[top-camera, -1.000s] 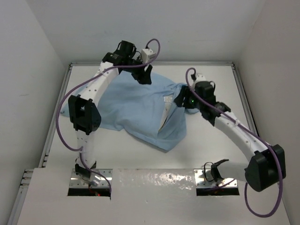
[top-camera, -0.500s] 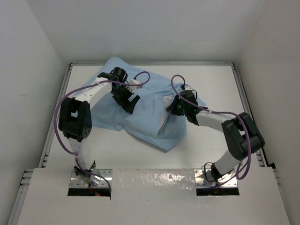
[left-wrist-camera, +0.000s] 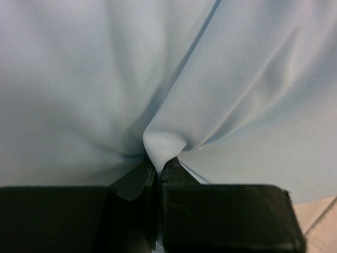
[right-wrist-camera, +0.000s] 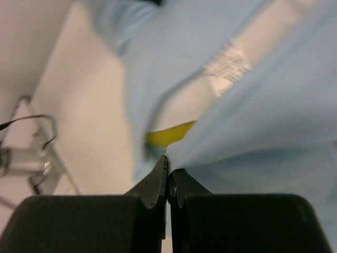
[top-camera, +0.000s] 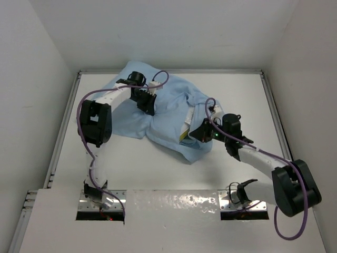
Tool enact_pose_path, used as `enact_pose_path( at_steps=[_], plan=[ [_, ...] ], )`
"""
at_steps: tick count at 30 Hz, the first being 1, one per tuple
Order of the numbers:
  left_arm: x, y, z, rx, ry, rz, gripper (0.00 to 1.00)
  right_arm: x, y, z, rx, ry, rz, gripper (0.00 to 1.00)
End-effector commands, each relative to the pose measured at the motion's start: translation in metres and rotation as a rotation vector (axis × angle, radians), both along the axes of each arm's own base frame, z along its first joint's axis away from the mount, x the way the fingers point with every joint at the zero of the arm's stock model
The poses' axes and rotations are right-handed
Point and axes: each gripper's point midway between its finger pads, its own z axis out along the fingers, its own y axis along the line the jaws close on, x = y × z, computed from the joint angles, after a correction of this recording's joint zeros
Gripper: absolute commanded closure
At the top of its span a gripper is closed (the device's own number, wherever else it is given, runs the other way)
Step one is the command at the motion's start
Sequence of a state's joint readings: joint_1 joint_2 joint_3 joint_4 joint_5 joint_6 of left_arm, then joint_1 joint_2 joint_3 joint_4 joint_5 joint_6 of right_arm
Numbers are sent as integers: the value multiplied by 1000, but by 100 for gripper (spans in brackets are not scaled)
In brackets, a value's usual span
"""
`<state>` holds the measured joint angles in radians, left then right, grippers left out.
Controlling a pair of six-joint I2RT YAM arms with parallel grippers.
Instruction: Put the pillow into the pillowcase
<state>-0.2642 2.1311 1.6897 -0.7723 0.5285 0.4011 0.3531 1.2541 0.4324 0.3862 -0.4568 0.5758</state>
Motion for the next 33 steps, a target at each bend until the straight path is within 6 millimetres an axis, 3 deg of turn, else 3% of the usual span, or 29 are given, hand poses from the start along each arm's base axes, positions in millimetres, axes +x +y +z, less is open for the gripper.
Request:
enact_pose_path(
  at_steps=[1,3,4,6,8,9,10,11,12,13,14,15,16,17,18,19,20,21,22,23,24,25,26,27,28,29,30,32,33],
  plan=[
    [50,-7,13,-49,-168,54,100,-36,34,67,194,-133,309,100],
    [45,-10,10,-55,-155,47,100,-36,41,102,290,-179,342,100],
    [42,-12,8,-56,-150,41,100,-31,48,143,362,-310,394,100],
    [29,-11,-5,-43,-120,32,100,-22,46,185,501,-321,368,100],
    [21,-13,-8,-31,-130,17,100,14,28,228,594,-465,252,100],
    [11,-10,-19,-16,-108,15,100,33,19,236,637,-457,173,100],
    [8,-15,-17,-19,-118,6,100,63,8,233,651,-437,65,100],
    [0,-17,-22,-22,-104,-4,100,102,-19,232,668,-435,-130,100],
    [-3,-20,-22,-26,-99,-14,100,128,-31,218,625,-405,-240,100],
    [-6,-23,-19,-33,-95,-27,100,161,-41,230,578,-403,-344,100],
    [-7,-26,-14,-58,-84,-28,94,191,-47,136,346,-98,-492,100],
    [-1,-28,-2,-75,-89,-19,85,211,-61,107,57,-142,-498,80],
    [9,-23,10,-98,-87,13,72,217,-64,105,-142,-8,-466,53],
    [28,-26,43,-153,-142,11,45,223,-70,48,-372,96,-372,35],
    [29,-23,58,-171,-132,17,31,225,-89,46,-508,149,-403,25],
    [41,-12,81,-196,-169,37,1,220,-102,60,-594,189,-408,21],
    [55,-12,122,-242,-249,25,0,217,-111,77,-645,137,-413,14],
    [57,-1,146,-256,-279,38,0,201,-124,66,-699,146,-431,1],
    [66,5,180,-267,-363,36,0,206,-126,84,-665,41,-467,1],
    [71,15,196,-254,-404,57,0,199,-126,97,-644,-20,-470,1],
    [76,40,214,-230,-455,110,0,169,-120,106,-592,-68,-429,1],
    [83,60,223,-202,-484,176,0,161,-110,116,-553,-137,-401,6],
    [92,93,217,-132,-496,281,0,145,-103,116,-546,-159,-363,34],
    [102,151,216,-93,-513,409,9,116,-103,105,-539,-144,-350,73],
    [103,183,200,-69,-474,492,91,100,-96,93,-548,-119,-349,100],
    [105,216,188,-60,-440,580,100,85,-91,82,-556,-108,-309,100],
    [102,272,157,-54,-355,702,100,61,-88,57,-582,-73,-261,100],
    [101,312,135,-52,-301,763,100,31,-71,29,-627,-48,-165,37],
    [95,334,102,-23,-231,777,74,10,-68,4,-654,-7,-114,19]
  ],
)
